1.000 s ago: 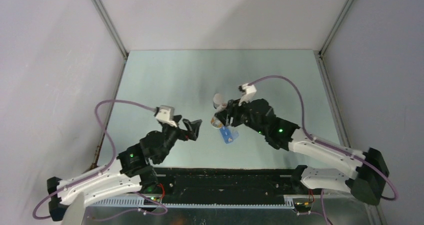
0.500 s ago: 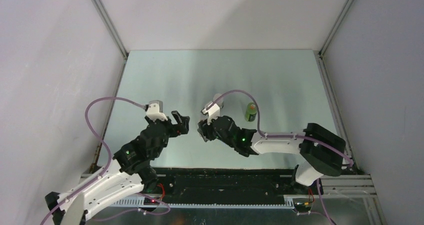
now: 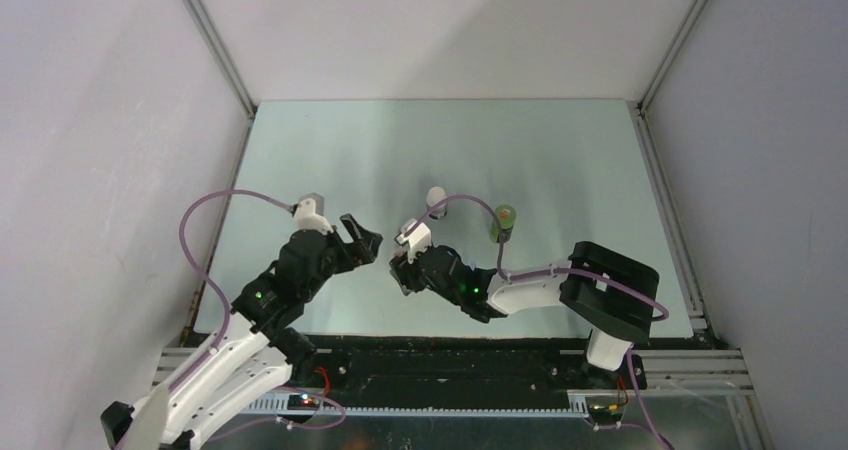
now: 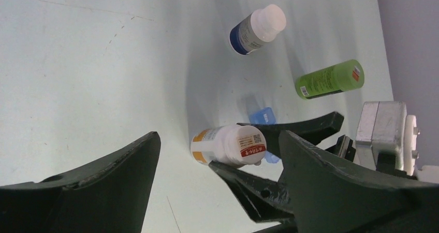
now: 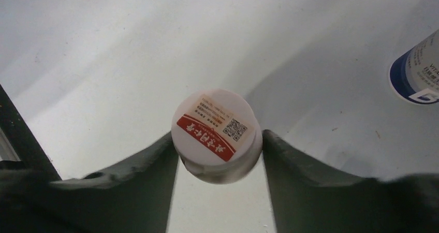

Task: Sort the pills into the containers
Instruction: Place the pill bottle at the center of the board.

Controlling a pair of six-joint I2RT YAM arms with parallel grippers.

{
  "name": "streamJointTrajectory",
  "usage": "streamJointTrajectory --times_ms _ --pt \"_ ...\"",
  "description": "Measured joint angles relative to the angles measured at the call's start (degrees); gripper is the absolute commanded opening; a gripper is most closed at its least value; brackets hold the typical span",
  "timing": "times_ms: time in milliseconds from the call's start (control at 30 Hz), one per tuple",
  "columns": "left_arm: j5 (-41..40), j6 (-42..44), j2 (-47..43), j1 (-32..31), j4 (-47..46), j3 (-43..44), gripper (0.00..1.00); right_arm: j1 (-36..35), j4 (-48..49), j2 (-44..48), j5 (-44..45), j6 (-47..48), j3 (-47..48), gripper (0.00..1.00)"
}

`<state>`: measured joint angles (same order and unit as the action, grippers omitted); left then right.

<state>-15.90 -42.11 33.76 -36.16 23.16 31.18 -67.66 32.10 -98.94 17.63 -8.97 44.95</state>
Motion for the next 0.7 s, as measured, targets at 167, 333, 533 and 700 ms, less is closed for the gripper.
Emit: streamJointTrajectory --times_ms 167,333,533,700 --pt "2.3 -0.4 -0.1 1.1 0.1 -0.5 0.99 0.0 -0.9 0.3 -0.8 -1.4 0.0 0.89" --pt "3.1 -0.4 -0.8 1.9 0.1 -0.5 0.99 0.0 -6.4 4.9 -2.3 -2.6 -0.1 0.92" --pt "4.7 -0.5 -0.8 2.7 0.0 -0.5 0.89 0.0 -14.6 14.1 -6.3 -5.6 -0.1 0.81" --pt "7.8 -1.6 -0.6 3.0 -2.5 -1.3 0.70 2.4 -24.5 22.4 -13.5 -12.6 -0.1 0.62"
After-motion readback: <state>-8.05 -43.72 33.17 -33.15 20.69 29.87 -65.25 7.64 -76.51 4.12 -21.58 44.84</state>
